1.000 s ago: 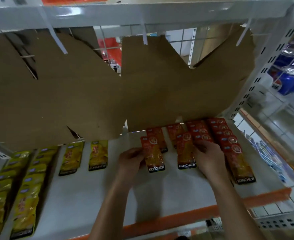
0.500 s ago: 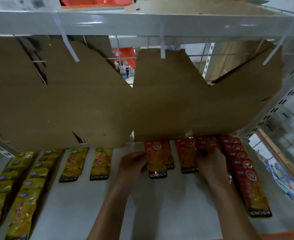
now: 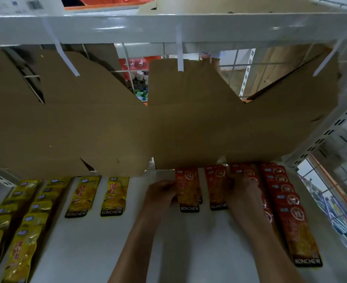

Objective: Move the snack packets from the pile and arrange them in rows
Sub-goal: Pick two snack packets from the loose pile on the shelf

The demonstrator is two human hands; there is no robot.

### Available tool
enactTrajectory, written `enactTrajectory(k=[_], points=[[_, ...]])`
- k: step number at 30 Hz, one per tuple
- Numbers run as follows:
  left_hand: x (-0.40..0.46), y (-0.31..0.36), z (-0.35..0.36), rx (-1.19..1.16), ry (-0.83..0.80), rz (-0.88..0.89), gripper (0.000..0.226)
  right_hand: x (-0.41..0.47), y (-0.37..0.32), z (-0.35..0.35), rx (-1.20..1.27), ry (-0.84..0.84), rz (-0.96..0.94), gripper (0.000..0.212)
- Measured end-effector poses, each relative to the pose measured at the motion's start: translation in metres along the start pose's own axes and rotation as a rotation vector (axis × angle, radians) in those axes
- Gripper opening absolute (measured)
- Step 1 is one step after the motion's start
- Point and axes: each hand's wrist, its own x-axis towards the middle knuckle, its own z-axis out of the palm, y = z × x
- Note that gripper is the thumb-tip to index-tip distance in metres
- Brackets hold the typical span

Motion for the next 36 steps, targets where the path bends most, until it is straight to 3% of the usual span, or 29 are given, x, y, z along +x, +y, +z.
enactTrajectory(k=[9, 15, 20, 22, 26, 28, 36], points=[[0.01, -0.006, 0.003, 0.237, 0.047, 0.057, 0.01, -0.002, -0.003, -0.003, -0.046, -0.006, 0.031, 0.023], [0.013, -0.012, 0.006, 0.408, 0.118, 0.126, 0.018, -0.005, -0.004, -0.001, -0.066, -0.04, 0.031, 0.011], [0.012, -0.017, 0.008, 0.418, 0.156, 0.149, 0.016, -0.007, 0.0, 0.01, -0.072, -0.01, 0.0, 0.011], [0.011, -0.017, 0.009, 0.406, 0.159, 0.14, 0.016, -0.009, 0.0, 0.013, -0.102, -0.028, -0.009, 0.019], [0.009, -0.017, 0.01, 0.432, 0.157, 0.147, 0.019, -0.014, -0.002, 0.016, -0.114, -0.053, -0.006, 0.055], [0.007, -0.016, 0.011, 0.463, 0.145, 0.145, 0.025, -0.016, -0.004, 0.018, -0.136, -0.069, 0.001, 0.06], [0.005, -0.019, 0.016, 0.532, 0.132, 0.186, 0.046, -0.02, -0.005, 0.019, -0.184, -0.104, 0.039, 0.038]])
